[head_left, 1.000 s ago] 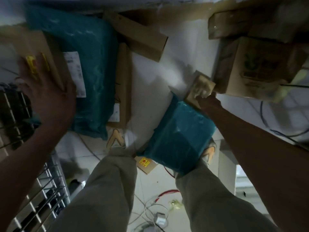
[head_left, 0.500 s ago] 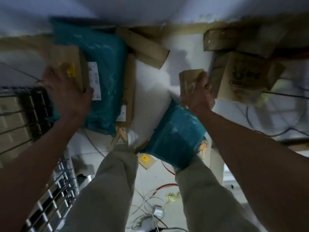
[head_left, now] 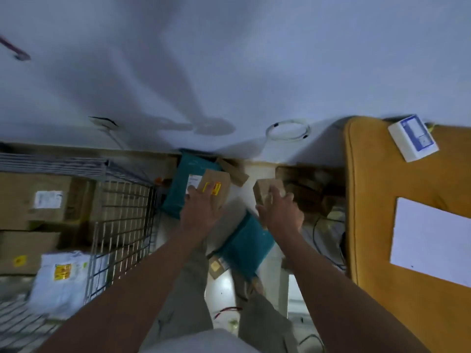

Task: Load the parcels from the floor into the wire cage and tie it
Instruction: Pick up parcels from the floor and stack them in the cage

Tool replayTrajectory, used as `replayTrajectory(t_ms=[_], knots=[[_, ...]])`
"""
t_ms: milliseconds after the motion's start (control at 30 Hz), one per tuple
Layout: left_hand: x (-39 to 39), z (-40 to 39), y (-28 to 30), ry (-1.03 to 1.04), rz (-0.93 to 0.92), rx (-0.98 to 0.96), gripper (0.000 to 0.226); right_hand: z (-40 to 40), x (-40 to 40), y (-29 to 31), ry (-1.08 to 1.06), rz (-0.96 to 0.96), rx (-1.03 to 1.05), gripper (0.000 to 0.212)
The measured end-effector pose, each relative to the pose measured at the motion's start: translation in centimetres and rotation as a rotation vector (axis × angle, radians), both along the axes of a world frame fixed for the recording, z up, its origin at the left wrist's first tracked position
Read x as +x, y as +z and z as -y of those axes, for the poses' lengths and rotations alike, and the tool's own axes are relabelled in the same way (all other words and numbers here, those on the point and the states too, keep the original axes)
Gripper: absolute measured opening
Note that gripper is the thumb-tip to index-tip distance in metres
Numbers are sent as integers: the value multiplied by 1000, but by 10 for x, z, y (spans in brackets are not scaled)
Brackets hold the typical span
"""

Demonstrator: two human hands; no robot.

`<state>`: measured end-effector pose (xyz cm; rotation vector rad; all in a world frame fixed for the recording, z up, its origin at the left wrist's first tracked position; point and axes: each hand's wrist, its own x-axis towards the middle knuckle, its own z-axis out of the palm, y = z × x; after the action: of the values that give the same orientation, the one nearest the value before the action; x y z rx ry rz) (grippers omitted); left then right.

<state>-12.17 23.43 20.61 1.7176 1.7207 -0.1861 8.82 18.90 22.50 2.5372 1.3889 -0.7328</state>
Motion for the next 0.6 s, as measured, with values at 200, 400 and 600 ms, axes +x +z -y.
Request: replayTrajectory(t_ms=[200,400,600], knots=[[-14,132,67,295,-130,102,81,54,-21,68,207,-155,1,67],[-38,223,111,404,-300,223,78,108,-63,107,495,-198,-30,75],[-102,275,137,729,-138,377,77,139,-127,139,562,-273,-5,70]])
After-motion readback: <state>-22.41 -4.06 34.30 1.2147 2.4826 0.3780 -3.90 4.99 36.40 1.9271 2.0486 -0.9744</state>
